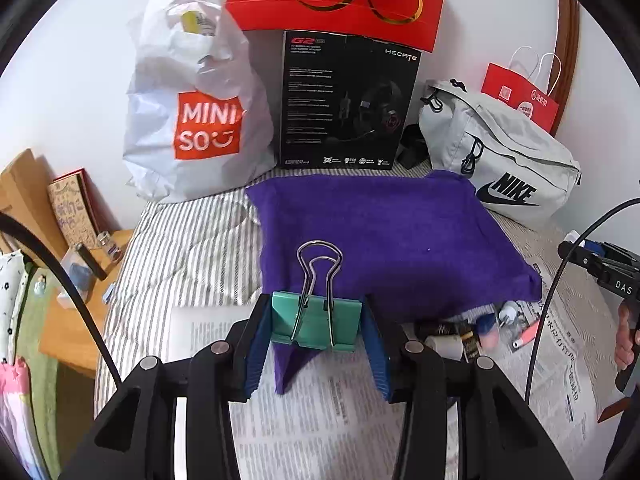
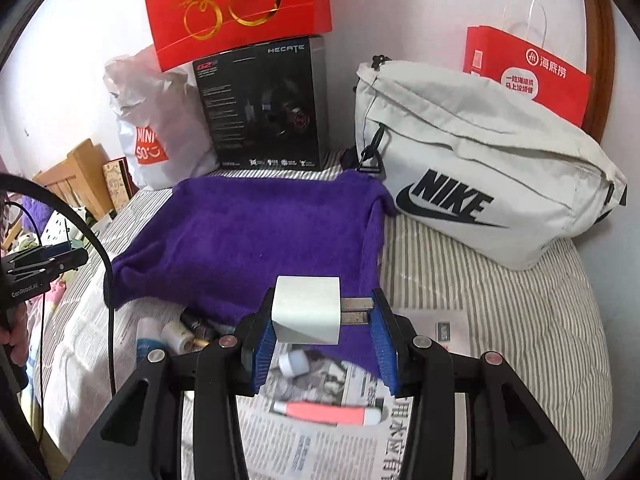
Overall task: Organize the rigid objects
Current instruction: 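Carry the clip and charger onto the purple towel with both grippers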
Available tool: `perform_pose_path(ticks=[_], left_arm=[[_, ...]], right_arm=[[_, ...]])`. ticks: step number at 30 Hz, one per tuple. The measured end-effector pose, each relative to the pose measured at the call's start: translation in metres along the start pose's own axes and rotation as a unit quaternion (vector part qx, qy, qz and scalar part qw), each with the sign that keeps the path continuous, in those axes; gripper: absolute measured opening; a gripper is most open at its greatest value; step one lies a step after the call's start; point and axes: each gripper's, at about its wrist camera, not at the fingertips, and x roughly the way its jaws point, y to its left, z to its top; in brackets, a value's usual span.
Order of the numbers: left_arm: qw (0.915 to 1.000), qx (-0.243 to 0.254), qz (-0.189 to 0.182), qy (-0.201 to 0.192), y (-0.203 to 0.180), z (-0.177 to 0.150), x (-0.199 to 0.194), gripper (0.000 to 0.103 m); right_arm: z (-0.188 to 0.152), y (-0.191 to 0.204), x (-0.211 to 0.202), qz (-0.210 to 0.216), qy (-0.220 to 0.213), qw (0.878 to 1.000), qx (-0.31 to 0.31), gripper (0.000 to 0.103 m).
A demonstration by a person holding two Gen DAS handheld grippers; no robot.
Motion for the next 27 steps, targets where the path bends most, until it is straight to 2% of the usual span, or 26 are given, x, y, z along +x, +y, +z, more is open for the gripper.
perform_pose_path(ticks=[10, 15, 27], left_arm=[[0.9999, 0.001, -0.012, 0.012, -0.001, 0.030, 0.032, 0.041], [0.9993, -0.017, -0.028, 0.017, 0.003, 0.043, 0.050, 0.041], [0.9993, -0.010, -0.024, 0.028, 0.001, 0.071, 0.088, 0.041]], right_arm=[[0.029, -0.008, 0.033, -0.004, 0.010, 1.000, 0.001, 0.044], [0.039, -0.010, 0.050, -0.005, 0.018, 1.000, -0.001, 0.044], [0.064, -0.006, 0.085, -0.005, 0.034, 0.999, -0.017, 0.044]])
